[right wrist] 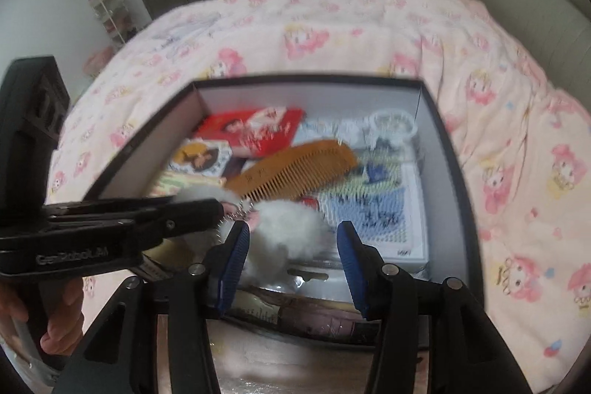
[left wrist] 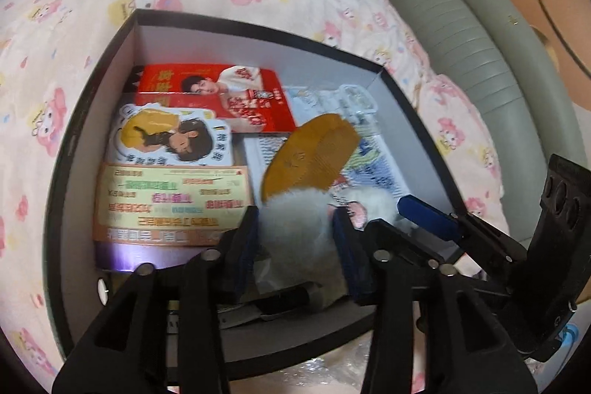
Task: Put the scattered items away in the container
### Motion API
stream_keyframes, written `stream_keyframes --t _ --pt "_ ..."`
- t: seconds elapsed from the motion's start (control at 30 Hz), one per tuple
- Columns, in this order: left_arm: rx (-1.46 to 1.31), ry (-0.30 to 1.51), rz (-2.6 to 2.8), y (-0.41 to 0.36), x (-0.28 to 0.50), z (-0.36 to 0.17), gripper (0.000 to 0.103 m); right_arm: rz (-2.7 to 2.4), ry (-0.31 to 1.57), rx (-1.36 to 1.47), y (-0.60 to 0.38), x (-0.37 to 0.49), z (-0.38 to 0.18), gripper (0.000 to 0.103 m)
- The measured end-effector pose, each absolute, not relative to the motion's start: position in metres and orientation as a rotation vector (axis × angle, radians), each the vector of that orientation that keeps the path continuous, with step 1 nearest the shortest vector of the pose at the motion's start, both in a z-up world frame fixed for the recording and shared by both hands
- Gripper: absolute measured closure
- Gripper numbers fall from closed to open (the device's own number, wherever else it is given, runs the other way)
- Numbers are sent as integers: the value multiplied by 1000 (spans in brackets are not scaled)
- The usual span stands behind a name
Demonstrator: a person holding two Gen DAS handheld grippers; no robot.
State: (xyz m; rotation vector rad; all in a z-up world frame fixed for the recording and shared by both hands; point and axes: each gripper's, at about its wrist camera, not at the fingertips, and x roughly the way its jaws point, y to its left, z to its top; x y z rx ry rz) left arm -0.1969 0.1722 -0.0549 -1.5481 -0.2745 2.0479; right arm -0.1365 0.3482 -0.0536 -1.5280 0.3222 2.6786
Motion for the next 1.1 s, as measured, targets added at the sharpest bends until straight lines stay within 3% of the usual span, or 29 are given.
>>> stream_keyframes --t 0.1,0.13,0.37,0.47,0.87,1.1 --pt "-1511 -289 2087 162 -198 -43 45 2671 340 -1500 352 -132 -51 57" --pt "-1487 -285 2108 158 -196 -38 37 2667 333 -1476 353 -131 -46 57" --pt "-1150 -125 2378 150 -174 38 12 2677 297 -1244 352 -125 0 27" --pt "-992 -63 2526 153 -166 69 4 2684 251 -1144 348 -129 27 26" --pt "-684 24 2798 141 -102 139 1 2692 192 -845 338 -70 104 21" --pt "-578 -143 2864 121 -12 119 1 2678 160 -758 320 1 97 12"
